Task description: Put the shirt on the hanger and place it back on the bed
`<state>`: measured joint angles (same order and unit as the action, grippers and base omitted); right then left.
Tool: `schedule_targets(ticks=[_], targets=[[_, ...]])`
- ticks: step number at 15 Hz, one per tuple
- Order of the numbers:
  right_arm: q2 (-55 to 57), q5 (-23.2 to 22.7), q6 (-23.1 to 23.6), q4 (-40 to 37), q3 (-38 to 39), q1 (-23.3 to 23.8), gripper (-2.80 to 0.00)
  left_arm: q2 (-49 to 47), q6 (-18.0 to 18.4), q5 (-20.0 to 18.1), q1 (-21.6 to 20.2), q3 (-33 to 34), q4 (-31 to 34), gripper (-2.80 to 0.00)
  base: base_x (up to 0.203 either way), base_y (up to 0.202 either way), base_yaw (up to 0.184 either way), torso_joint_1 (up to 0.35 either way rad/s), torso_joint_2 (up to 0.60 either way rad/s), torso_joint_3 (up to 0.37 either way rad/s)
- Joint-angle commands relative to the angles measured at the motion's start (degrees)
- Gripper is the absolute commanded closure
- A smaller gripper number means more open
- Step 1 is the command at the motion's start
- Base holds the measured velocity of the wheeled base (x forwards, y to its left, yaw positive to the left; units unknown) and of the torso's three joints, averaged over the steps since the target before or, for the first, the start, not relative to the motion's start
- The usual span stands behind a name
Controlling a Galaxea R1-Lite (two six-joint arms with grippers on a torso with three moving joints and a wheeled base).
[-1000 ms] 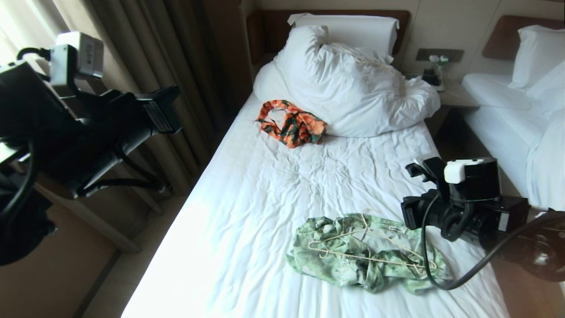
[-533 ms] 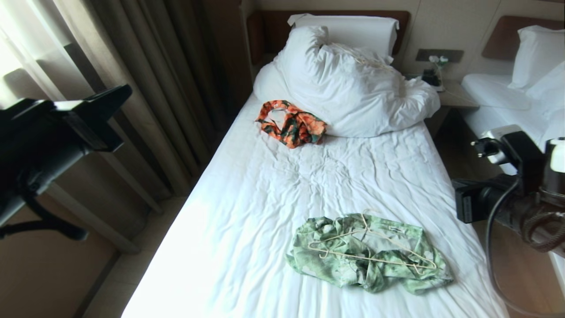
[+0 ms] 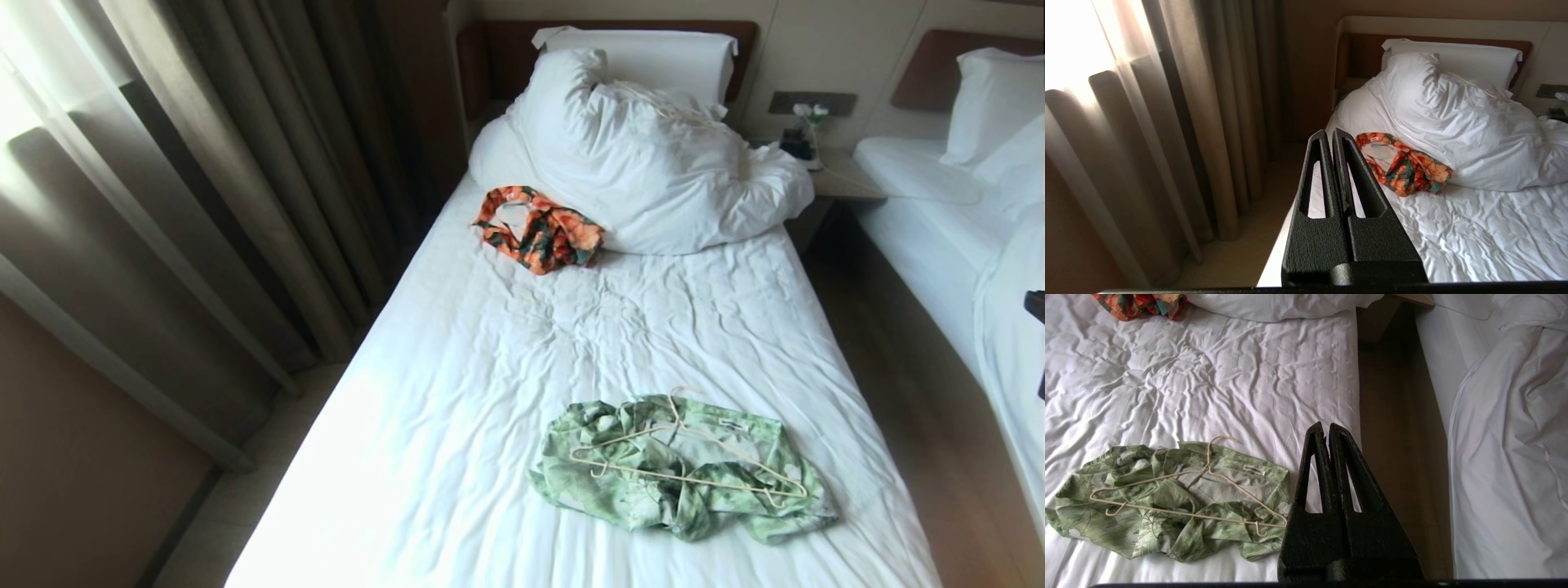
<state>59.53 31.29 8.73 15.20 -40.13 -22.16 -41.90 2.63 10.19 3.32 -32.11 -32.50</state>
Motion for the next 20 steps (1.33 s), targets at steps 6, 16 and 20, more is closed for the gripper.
schedule_targets(ticks=[6,16,20], targets=[[-20.72,0.43,2.72,-16.43,-2.5,6.28,0.0,21.92,2.16,-0.14,-2.21,1.1,18.49,0.0,0.0,0.0,0.0,0.0,0.0,0.0],[-38.17,-1.96,8.21,-25.41,-1.14,17.37,0.0,29.84,11.24,-2.43,-2.1,11.46,20.0,0.0,0.0,0.0,0.0,0.0,0.0,0.0],[-45.04,-3.17,8.25,-26.23,1.42,19.99,0.0,32.22,11.43,-3.69,-2.87,13.48,20.63,0.0,0.0,0.0,0.0,0.0,0.0,0.0]])
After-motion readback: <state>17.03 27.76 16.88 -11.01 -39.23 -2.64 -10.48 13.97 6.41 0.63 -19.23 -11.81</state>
